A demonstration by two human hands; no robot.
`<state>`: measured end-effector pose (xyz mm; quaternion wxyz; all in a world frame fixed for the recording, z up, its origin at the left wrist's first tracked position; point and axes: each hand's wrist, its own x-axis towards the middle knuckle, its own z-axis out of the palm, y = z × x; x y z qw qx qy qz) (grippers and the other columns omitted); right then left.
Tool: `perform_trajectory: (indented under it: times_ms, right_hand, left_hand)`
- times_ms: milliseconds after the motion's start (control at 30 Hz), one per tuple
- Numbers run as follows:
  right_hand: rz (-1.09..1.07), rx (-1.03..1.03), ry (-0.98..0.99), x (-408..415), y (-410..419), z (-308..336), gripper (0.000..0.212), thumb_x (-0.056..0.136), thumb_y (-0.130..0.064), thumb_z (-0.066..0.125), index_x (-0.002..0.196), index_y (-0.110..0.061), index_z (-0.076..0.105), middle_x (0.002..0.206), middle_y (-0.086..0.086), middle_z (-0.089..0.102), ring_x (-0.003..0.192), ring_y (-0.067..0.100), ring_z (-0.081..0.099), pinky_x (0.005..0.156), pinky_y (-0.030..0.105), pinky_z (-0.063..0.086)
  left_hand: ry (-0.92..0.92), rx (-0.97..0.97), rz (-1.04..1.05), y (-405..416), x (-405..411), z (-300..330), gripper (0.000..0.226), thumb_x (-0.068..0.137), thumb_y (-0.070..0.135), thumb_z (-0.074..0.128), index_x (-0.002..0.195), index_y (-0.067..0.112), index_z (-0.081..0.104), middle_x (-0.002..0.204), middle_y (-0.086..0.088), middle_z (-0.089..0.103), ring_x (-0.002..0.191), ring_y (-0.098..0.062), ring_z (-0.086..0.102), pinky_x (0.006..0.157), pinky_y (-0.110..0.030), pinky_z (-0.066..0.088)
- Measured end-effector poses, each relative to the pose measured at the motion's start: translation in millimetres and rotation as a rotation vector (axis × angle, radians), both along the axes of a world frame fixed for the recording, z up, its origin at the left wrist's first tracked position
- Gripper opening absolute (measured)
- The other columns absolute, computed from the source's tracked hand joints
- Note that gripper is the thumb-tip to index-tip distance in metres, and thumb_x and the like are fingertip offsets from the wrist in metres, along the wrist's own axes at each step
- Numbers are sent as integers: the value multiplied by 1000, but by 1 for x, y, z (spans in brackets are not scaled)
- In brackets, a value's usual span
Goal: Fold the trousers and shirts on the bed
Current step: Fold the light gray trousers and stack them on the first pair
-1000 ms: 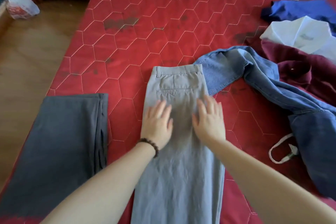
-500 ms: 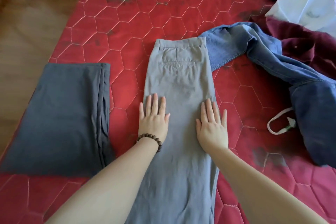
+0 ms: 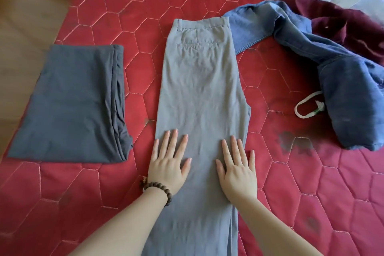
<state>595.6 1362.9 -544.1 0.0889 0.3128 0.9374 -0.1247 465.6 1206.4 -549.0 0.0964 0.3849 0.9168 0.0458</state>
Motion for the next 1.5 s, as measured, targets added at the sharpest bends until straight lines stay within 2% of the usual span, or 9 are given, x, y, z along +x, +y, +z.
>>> perform_trajectory:
  times_ms: [267,433,600,767,967,1100,1200,1367,1500]
  right_hand:
    - [-203,-125,298,-27,97,11,61,91,1,41,149,-17,31,160,1,15,148,15,6,121,36,4]
    - [-68,-221,277,-58,137,5,63,88,-7,55,147,-19,35,159,-1,20,148,13,8,120,41,13]
    - [5,-204,278,-73,145,-1,68,80,2,50,145,-14,38,154,3,32,146,19,18,119,40,15]
    - [34,13,316,-94,157,3,36,77,6,49,105,-7,67,98,8,60,93,31,49,81,38,37]
    - [-49,-180,330,-85,183,10,30,76,7,47,91,-7,69,80,5,61,79,28,56,64,41,48]
    - [-183,-299,346,-88,182,13,37,84,6,45,104,-11,72,99,7,68,95,25,60,78,29,44]
    - [-370,-85,397,-85,167,20,37,86,4,44,114,-8,67,112,12,61,105,31,54,86,35,44]
    - [294,-71,412,-96,81,8,44,90,-6,47,134,-2,51,144,14,46,138,31,37,115,44,28]
    - [238,-41,248,-91,71,-16,54,99,-29,33,150,-14,29,158,0,22,147,15,14,121,41,11]
  left_hand:
    - [72,190,28,58,-20,-1,40,69,21,75,104,5,64,118,-23,57,119,-40,52,102,-55,40]
    - [34,136,10,114,-39,-9,62,88,42,51,145,18,39,153,-15,31,144,-29,22,116,-54,13]
    - [97,76,18,118,-39,-18,67,88,50,32,148,22,32,155,-11,28,146,-26,19,116,-54,13]
    - [102,73,24,119,-39,-18,66,88,49,33,148,23,33,155,-9,29,145,-25,20,116,-53,14]
    - [99,97,39,120,-39,-18,64,86,45,37,147,24,36,155,-8,30,145,-24,22,115,-53,17]
    - [108,104,45,120,-39,-18,64,85,44,38,147,24,37,155,-7,30,145,-24,22,115,-54,19]
    - [109,105,43,120,-40,-18,64,86,43,37,147,23,37,155,-8,30,145,-25,23,114,-55,20]
    - [111,87,49,119,-39,-20,59,89,40,33,145,21,38,155,-9,29,145,-25,22,114,-54,18]
    - [125,119,34,119,-40,-26,53,93,32,31,144,21,40,155,-7,30,145,-24,23,115,-53,17]
